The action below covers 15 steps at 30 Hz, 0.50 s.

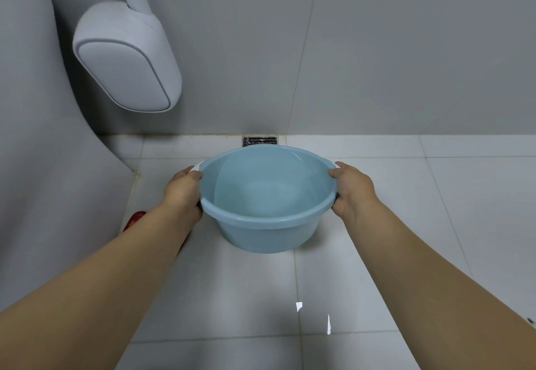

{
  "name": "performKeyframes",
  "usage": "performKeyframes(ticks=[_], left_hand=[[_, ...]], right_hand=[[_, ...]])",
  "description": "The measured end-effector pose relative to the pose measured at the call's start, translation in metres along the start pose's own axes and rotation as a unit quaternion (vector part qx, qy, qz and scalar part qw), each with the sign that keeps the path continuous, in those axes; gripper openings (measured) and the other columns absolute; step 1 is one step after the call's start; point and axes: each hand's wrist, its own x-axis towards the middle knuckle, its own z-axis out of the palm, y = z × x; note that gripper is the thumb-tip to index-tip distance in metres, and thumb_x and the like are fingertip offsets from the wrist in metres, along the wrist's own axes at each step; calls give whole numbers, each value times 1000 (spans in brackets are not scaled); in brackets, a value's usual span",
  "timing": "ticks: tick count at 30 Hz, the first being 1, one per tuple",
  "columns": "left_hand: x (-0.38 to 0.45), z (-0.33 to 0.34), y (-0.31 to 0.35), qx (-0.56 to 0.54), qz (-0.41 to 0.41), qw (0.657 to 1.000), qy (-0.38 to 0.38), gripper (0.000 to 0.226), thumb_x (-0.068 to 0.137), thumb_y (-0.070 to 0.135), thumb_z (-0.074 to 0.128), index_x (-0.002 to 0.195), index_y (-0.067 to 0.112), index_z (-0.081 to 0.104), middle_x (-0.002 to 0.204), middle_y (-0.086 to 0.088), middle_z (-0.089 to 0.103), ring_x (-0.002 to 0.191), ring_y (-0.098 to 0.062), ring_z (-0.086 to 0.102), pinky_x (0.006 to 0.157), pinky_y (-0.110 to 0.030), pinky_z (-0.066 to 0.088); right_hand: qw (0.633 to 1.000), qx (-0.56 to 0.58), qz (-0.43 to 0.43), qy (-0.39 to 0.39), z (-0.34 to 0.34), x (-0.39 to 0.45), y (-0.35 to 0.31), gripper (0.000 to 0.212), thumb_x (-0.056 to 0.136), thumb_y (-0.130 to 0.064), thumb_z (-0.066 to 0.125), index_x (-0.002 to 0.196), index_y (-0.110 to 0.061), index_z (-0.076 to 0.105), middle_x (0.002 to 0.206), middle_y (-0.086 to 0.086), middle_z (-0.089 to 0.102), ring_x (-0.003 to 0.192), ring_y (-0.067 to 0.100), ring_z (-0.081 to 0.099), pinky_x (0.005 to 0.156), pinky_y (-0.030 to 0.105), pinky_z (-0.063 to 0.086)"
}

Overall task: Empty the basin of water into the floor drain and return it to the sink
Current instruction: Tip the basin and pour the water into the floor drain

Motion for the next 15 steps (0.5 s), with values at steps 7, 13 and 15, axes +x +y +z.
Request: performKeyframes(ticks=[7, 13, 15], left_hand=[[-3, 2, 2, 10, -4, 1000, 6, 36, 101, 3, 43, 133, 4, 59, 119, -19, 66, 99, -34, 64, 88, -44, 55], [-4, 2, 6, 8, -3, 1000, 12, 38, 100, 4, 44, 135, 5, 58, 126, -21, 66, 98, -35, 64, 78, -39, 56], [-4, 3, 6, 6, -7, 1000, 11, 38, 100, 4, 43, 136, 4, 57, 123, -21, 66, 98, -35, 64, 75, -36, 56]], right_hand=[[1000, -5, 0, 5, 0, 0, -1, 53, 96, 7, 49, 145, -14, 51, 128, 14, 62, 85, 27, 66, 69, 37, 58], [1000, -9, 2, 11, 0, 1, -1, 54, 96, 6, 50, 146, -14, 51, 132, 15, 62, 88, 28, 67, 70, 38, 58], [1000, -10, 2, 10, 0, 1, -1, 54, 96, 6, 50, 146, -14, 51, 133, 14, 61, 91, 30, 67, 70, 38, 58]])
